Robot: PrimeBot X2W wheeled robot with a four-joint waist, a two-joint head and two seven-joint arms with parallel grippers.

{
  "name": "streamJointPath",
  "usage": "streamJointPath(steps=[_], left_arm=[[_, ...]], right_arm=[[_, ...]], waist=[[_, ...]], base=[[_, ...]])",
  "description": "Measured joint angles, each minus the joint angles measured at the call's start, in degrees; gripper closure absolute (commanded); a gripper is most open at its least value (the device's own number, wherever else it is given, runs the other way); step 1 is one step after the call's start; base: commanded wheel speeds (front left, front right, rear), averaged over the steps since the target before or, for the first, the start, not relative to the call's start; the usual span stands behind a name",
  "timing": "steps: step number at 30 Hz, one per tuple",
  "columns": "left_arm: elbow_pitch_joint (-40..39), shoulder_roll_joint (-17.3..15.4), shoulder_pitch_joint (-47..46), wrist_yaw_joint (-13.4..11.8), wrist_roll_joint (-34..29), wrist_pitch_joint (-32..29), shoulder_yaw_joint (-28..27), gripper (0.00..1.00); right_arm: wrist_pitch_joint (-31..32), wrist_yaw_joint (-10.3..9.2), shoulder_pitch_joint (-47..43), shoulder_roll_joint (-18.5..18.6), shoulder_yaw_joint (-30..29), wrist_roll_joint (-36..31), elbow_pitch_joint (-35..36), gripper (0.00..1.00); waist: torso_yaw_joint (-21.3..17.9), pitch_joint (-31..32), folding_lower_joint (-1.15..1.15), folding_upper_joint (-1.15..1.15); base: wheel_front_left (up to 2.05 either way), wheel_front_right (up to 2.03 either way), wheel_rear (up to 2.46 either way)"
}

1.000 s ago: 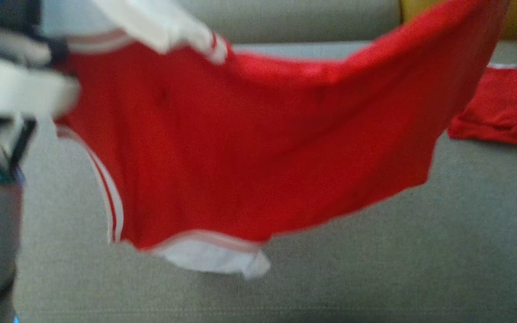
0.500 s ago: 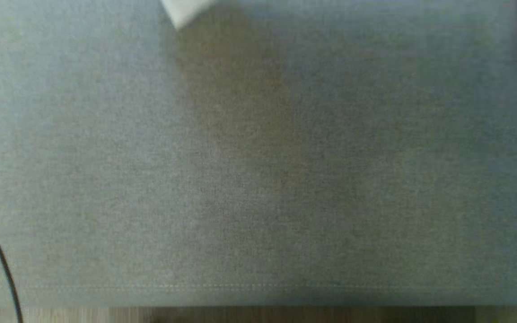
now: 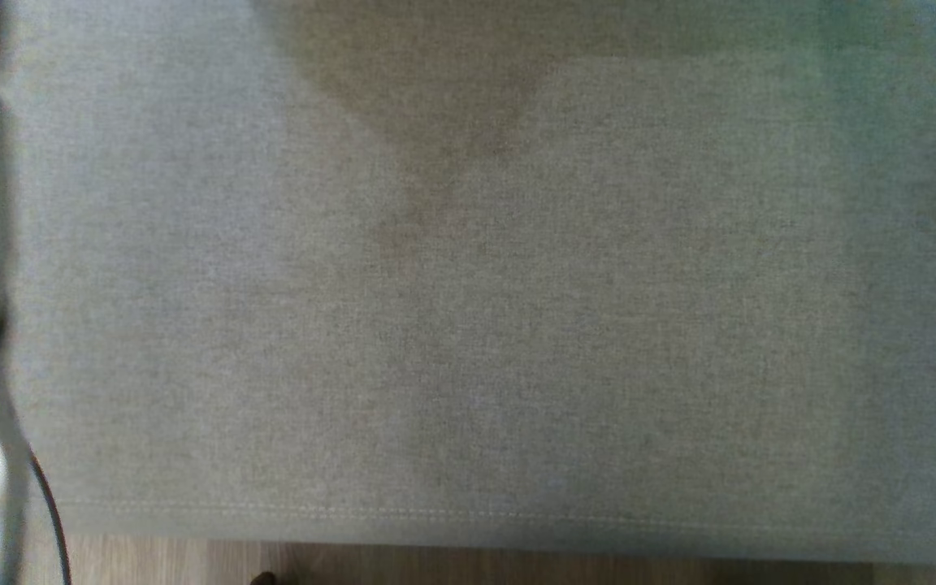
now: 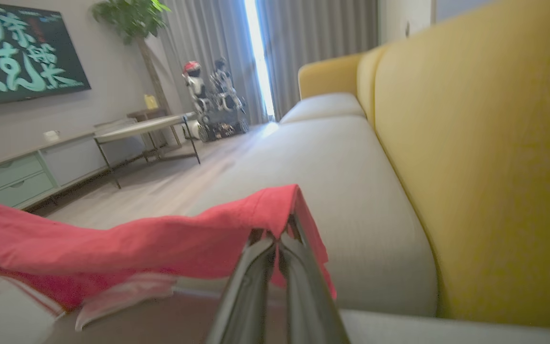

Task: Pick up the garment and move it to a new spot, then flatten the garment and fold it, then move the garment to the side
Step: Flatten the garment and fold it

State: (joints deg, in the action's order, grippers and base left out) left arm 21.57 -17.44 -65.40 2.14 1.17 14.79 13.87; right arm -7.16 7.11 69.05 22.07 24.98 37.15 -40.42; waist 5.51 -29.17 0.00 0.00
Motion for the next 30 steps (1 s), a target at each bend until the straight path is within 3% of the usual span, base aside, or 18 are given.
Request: streamJointPath(steps=[9,18,30], left_arm=[[0.97,0.37,21.35,1.22,0.52,-0.07,4.01,1.0],[3.33,-2.08,33.1,1.91,0.51,-0.08,5.88,1.0],[5.92,-5.79,41.73,3.46,-0.01,-0.08,8.51,1.0]], right_arm=[[3.76,0.0,-12.17,0.54,6.14,9.59,-4.6,1.0],[10.42,0.0,-21.17,4.92,17.48,11.89,-5.17,1.0],[15.58,0.0,-26.37,7.34,25.49,17.02,-4.25,1.0]], waist=[[0.85,5.75,0.0,0.0],[1.27,12.73,-0.01,0.0],[1.55,19.15,-0.01,0.01]], base=[[0.0,0.0,0.0],[0.0,0.0,0.0],[0.0,0.0,0.0]])
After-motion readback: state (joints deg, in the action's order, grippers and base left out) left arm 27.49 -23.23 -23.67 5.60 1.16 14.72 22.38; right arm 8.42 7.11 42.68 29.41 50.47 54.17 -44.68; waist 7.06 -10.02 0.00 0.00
